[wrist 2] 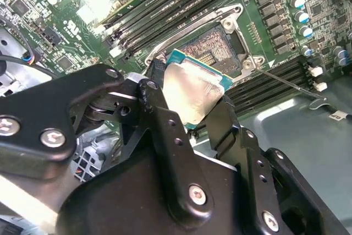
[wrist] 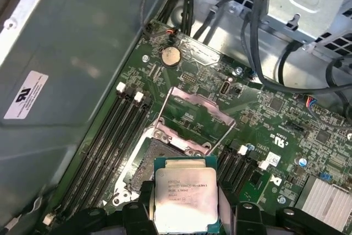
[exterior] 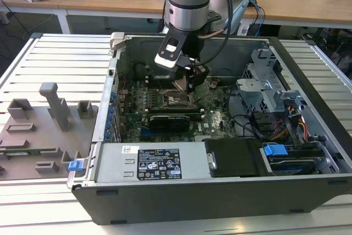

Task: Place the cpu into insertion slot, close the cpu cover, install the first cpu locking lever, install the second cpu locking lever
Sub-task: 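Place the cpu into insertion slot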

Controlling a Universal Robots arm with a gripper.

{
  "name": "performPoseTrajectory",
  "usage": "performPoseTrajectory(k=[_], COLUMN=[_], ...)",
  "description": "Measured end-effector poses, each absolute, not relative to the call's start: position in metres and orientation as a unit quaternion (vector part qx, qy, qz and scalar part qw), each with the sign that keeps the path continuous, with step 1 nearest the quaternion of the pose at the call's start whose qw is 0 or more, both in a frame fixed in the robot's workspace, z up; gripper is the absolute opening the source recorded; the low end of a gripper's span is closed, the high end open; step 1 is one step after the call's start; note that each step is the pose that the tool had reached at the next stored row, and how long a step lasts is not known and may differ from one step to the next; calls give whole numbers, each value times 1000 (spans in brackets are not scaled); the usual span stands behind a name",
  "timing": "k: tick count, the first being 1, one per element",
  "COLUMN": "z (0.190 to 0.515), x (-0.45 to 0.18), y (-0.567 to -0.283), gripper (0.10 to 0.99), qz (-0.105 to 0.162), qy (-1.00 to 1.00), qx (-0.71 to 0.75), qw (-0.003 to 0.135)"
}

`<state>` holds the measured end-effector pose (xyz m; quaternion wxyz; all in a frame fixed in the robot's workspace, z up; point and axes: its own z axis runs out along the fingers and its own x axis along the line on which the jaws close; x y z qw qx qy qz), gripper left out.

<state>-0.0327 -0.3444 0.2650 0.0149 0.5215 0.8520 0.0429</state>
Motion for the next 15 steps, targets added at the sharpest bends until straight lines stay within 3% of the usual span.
performPoseTrajectory(k=[15], z=[265], x=[-33], y=[-344], gripper=[541], qz=[41], qy=[810], qx=[585], qw=[19])
